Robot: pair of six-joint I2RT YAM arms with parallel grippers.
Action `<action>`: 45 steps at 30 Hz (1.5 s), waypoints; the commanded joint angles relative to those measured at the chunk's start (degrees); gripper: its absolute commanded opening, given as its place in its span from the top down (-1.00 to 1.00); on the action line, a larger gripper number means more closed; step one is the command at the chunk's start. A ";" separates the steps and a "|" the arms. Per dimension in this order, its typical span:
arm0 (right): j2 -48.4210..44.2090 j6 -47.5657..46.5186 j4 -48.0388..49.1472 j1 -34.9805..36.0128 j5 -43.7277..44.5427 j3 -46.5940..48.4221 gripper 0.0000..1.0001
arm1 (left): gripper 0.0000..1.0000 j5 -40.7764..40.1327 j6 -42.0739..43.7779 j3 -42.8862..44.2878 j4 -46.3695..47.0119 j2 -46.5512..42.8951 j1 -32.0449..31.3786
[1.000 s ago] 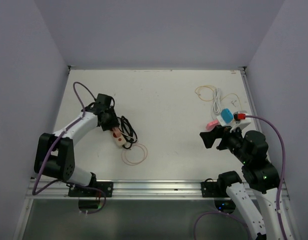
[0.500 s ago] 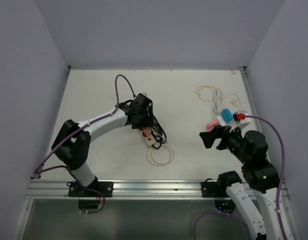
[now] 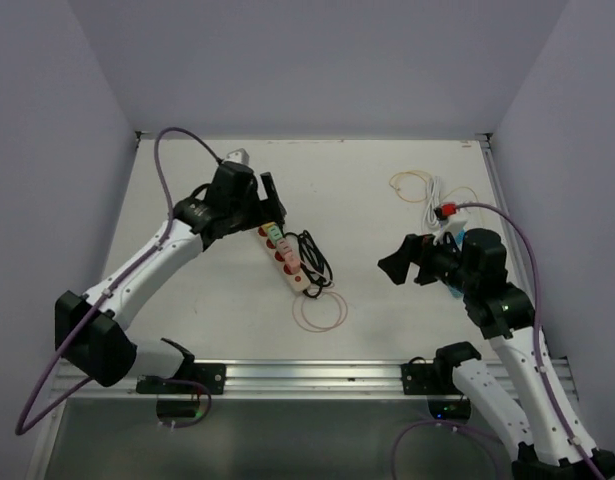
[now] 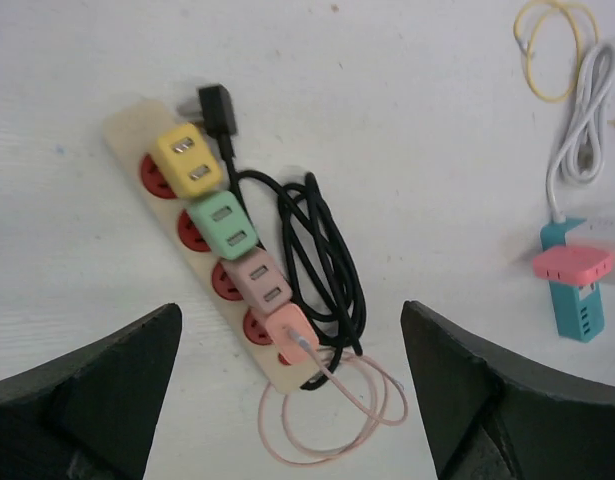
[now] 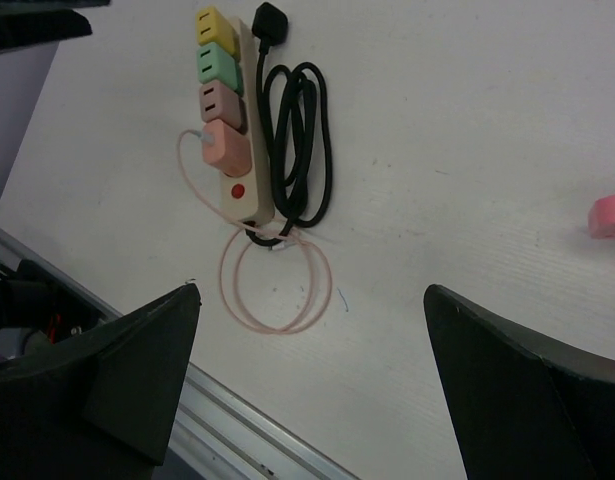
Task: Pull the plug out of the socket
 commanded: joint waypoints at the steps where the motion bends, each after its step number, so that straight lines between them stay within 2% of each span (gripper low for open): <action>1: 4.14 0.25 5.22 2.30 -1.10 3.15 -0.97 | -0.90 2.45 4.18 -2.75 0.29 -6.62 8.32; 2: 5.02 0.24 6.10 3.52 0.14 3.15 -0.98 | -0.90 2.54 5.24 -3.46 0.03 -7.68 12.00; 4: 8.80 0.16 7.95 8.96 5.73 3.67 -0.98 | -0.95 3.24 7.87 -5.57 -0.41 -10.75 15.27; 7: 16.08 -0.19 9.88 19.24 15.22 5.51 -0.98 | -0.97 6.22 11.12 -9.78 -0.15 -14.27 23.60; 8: 18.02 -0.28 10.93 24.58 17.96 6.04 -0.98 | -0.97 7.02 11.92 -12.32 -0.06 -15.16 24.94; 10: 23.99 -0.63 12.17 29.35 24.18 7.88 -0.98 | -0.97 9.65 13.86 -14.88 0.81 -17.79 28.62; 11: 25.93 -0.63 12.70 33.21 25.71 8.41 -0.98 | -0.97 10.18 14.47 -16.20 1.08 -18.67 29.51; 17: 40.61 -1.07 18.40 41.49 33.62 12.72 -0.98 | -0.98 8.17 17.99 -26.82 4.15 -25.17 32.16; 23: 49.74 -2.48 22.54 45.19 37.67 15.36 -0.97 | -0.96 6.32 17.20 -35.88 9.86 -30.81 32.16; 27: 55.73 -1.60 22.19 45.99 37.94 17.38 -0.85 | -0.96 6.41 16.94 -35.45 10.31 -31.07 32.16; 28: 57.05 -1.43 21.84 46.16 37.77 18.25 -0.72 | -0.96 6.85 16.94 -35.46 10.14 -30.81 32.16; 29: 58.89 -0.99 21.93 46.25 37.85 18.61 -0.68 | -0.96 7.11 16.94 -35.46 10.05 -30.37 32.16; 30: 59.86 -0.55 22.10 46.51 37.94 18.88 -0.65 | -0.96 9.55 16.94 -35.46 10.31 -29.50 32.16; 37: 65.05 1.03 24.12 47.04 40.66 18.79 -0.43 | -0.96 13.00 17.11 -35.37 10.84 -26.59 32.16; 45: 68.22 1.74 27.11 47.13 42.15 17.65 -0.31 | -0.96 14.40 17.20 -35.81 11.54 -26.86 32.16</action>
